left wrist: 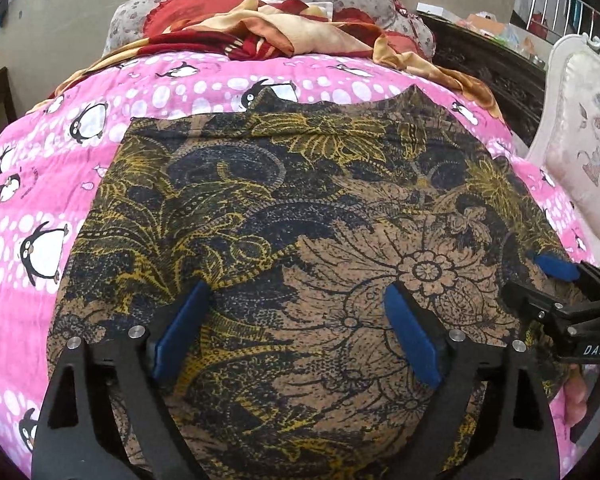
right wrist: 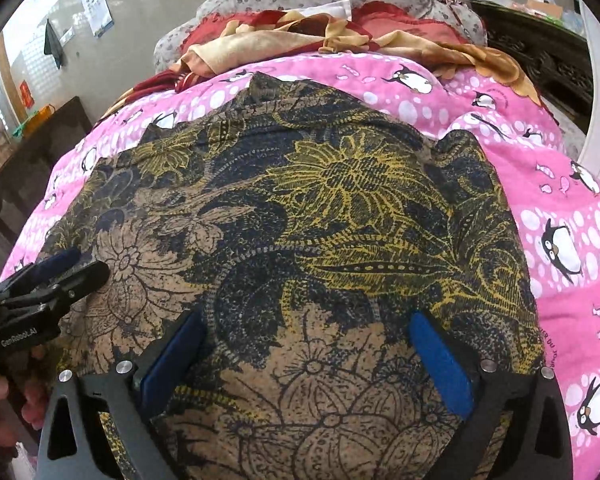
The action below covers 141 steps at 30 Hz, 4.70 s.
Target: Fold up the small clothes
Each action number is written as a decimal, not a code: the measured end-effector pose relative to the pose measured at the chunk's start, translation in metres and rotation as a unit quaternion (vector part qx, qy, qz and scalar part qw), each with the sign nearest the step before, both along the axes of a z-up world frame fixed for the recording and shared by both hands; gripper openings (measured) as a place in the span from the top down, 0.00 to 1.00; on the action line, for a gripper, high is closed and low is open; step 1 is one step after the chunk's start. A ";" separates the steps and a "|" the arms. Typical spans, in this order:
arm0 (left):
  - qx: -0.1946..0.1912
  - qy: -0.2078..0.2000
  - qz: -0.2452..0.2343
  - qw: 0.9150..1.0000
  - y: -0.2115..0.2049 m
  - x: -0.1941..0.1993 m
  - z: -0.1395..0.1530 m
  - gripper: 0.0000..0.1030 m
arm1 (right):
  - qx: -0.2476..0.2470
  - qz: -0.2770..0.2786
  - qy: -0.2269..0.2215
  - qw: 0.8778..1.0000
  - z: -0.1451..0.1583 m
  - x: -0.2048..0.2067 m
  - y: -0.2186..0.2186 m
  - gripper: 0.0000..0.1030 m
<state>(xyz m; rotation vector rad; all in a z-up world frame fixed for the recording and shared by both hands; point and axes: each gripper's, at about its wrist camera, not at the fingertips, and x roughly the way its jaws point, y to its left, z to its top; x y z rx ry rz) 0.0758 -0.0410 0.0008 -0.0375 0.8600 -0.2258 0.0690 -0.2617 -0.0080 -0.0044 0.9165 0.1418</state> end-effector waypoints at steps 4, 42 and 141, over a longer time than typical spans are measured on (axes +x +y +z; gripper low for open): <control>0.022 -0.001 0.001 1.000 -0.006 0.000 -0.002 0.13 | -0.031 -0.005 -0.009 0.999 0.001 -0.001 0.006 0.00; 0.031 0.022 0.039 0.999 0.010 -0.092 -0.009 0.03 | -0.022 -0.095 0.010 0.995 -0.002 -0.026 0.018 0.00; -0.177 -0.077 0.166 0.967 0.090 -0.108 0.010 0.93 | 0.006 0.250 0.065 0.966 0.085 0.116 0.227 0.04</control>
